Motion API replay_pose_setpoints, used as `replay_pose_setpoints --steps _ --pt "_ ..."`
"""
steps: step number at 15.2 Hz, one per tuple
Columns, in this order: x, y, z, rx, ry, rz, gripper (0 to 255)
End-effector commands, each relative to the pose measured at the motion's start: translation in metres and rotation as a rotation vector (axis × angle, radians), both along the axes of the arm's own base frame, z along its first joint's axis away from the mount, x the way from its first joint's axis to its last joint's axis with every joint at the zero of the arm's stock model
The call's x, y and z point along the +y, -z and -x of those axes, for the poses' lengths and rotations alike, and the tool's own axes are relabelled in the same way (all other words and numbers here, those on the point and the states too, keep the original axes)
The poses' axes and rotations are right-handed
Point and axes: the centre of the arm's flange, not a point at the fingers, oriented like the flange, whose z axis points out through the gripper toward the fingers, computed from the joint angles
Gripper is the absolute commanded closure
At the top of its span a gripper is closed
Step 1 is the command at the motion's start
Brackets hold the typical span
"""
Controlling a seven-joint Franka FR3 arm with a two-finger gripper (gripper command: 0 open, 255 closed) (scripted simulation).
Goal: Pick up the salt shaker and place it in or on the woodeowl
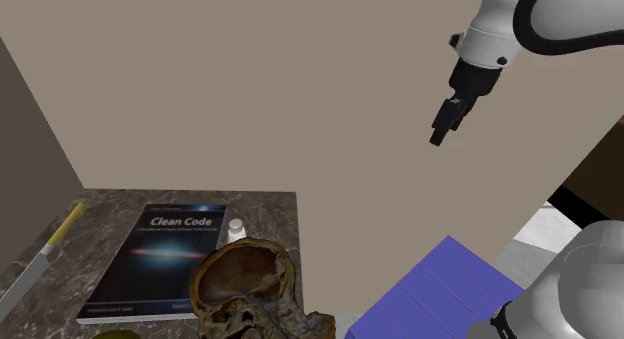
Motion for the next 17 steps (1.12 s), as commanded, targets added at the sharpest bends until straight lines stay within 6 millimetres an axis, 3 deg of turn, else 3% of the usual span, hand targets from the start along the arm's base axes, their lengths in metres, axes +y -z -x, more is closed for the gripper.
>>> replay_pose_setpoints --steps 1,17 --pt "0.000 0.000 0.000 0.000 0.000 0.000 0" --pt "0.171 0.080 -0.072 0.038 0.075 -0.082 0"
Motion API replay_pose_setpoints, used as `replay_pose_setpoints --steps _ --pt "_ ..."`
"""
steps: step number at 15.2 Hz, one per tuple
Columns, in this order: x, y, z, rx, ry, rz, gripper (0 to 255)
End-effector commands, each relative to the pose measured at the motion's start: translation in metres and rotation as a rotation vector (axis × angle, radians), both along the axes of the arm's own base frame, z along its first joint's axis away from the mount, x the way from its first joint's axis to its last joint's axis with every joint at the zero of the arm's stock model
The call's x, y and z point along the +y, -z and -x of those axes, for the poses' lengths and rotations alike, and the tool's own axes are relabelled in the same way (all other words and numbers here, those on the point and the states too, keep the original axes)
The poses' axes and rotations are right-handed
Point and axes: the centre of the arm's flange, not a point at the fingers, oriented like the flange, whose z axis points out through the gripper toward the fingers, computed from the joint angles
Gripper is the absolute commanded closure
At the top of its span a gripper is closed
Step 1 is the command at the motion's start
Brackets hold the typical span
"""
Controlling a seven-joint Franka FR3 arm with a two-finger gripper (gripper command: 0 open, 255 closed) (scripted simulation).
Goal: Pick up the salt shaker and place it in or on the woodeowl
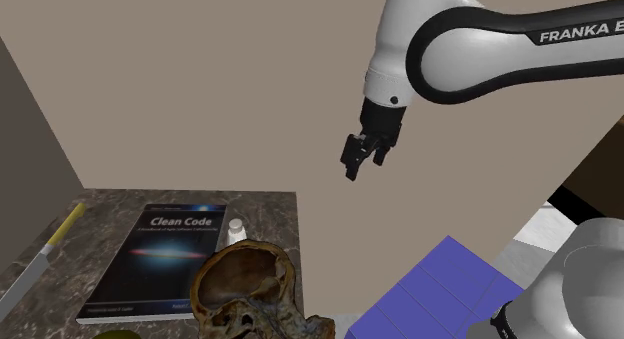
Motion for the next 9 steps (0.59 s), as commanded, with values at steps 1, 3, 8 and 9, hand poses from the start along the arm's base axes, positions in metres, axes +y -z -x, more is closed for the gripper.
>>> replay_pose_setpoints --steps 1,3,8,9 --pt "0.021 0.012 -0.009 0.004 0.011 -0.012 0" --pt "0.043 0.022 -0.019 0.009 0.020 -0.022 0" --pt "0.096 0.044 -0.044 0.021 0.044 -0.047 0" --pt "0.107 0.048 -0.049 0.023 0.048 -0.052 0"
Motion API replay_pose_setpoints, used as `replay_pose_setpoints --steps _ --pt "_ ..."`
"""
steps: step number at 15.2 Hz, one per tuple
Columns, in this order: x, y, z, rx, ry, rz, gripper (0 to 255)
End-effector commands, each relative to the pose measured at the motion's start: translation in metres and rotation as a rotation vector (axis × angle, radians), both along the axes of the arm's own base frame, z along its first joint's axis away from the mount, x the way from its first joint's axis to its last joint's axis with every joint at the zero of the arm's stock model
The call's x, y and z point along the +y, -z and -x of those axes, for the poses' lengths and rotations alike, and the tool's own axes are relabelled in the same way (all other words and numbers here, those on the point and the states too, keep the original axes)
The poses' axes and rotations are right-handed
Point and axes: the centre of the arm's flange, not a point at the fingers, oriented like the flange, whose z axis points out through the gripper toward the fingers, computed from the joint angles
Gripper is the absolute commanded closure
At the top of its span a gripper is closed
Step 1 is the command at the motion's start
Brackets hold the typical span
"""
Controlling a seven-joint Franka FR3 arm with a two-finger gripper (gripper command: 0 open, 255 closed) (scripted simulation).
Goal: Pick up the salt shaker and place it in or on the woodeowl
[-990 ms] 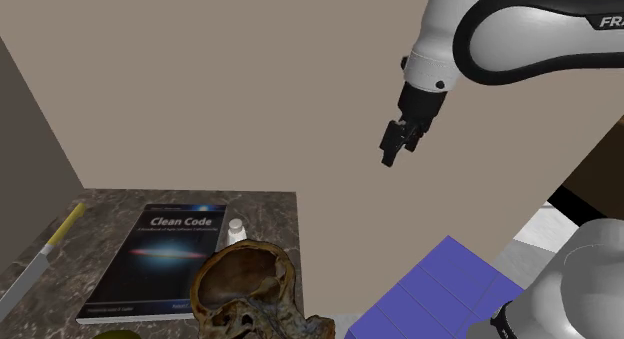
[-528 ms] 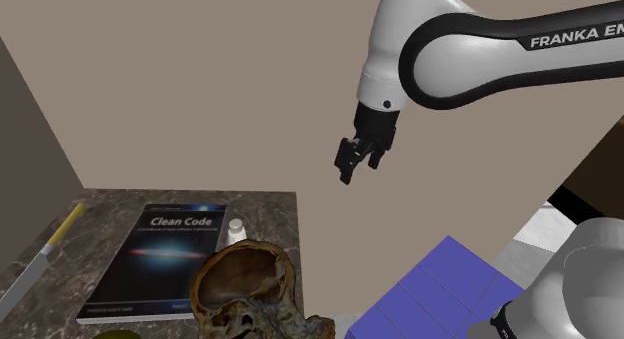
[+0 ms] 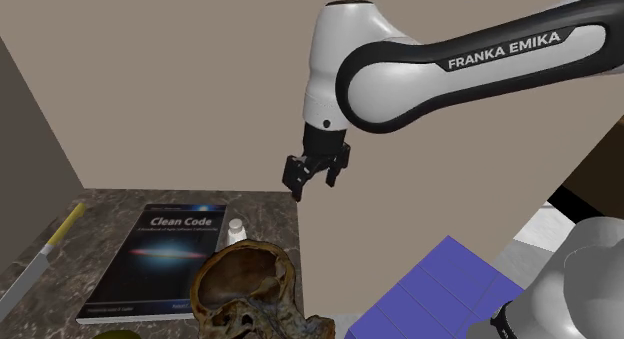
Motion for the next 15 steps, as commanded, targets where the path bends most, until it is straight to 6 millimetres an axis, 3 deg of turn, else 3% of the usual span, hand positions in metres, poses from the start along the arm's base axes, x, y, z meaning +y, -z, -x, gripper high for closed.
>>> replay_pose_setpoints --steps 1,11,15 --pt "0.020 0.009 -0.012 0.005 0.011 -0.012 0" --pt "0.127 0.049 -0.066 0.029 0.058 -0.063 0" --pt "0.135 0.067 -0.069 0.030 0.061 -0.066 0"
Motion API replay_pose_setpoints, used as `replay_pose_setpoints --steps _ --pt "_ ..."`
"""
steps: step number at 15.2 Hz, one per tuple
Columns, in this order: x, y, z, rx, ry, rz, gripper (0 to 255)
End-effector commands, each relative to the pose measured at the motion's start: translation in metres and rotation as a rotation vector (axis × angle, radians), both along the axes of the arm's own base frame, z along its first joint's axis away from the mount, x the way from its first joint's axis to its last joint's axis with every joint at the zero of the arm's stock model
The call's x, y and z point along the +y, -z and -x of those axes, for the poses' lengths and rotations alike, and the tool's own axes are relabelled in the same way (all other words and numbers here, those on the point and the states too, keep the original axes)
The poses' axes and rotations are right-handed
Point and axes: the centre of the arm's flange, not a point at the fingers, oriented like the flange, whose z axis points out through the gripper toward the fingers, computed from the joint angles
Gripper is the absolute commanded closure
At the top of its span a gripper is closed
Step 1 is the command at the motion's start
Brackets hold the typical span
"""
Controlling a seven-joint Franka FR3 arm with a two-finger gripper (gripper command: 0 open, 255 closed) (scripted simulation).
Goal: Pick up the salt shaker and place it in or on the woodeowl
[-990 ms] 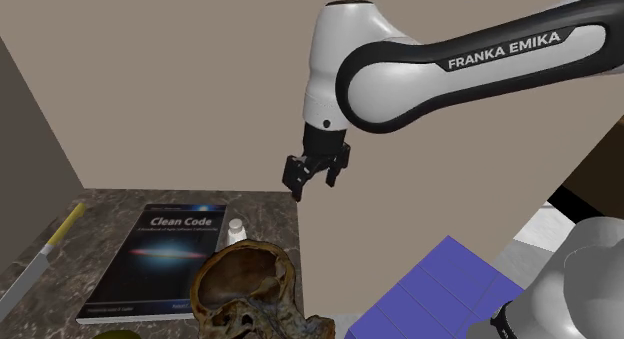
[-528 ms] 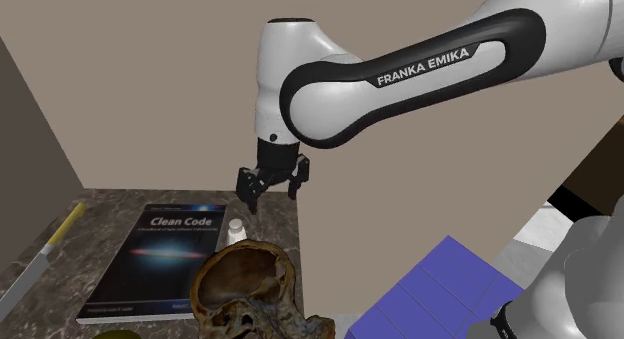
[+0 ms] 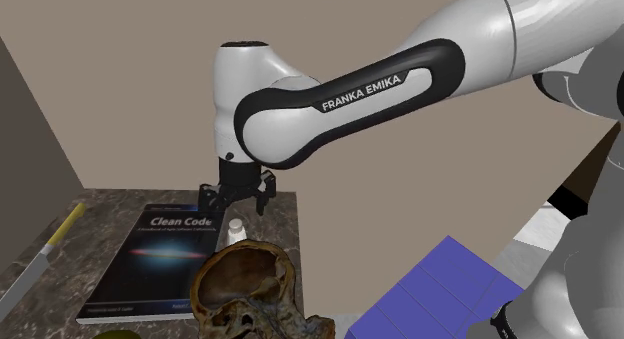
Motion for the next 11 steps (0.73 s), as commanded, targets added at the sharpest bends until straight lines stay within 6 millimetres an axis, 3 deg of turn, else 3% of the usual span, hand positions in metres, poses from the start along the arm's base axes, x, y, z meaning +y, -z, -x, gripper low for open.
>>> replay_pose_setpoints --steps 1,5,11 --pt "0.002 0.010 -0.001 0.000 0.001 -0.001 0" --pt "0.004 0.029 0.000 0.000 0.001 -0.001 0" --pt "0.004 0.029 0.000 0.000 0.001 -0.001 0"
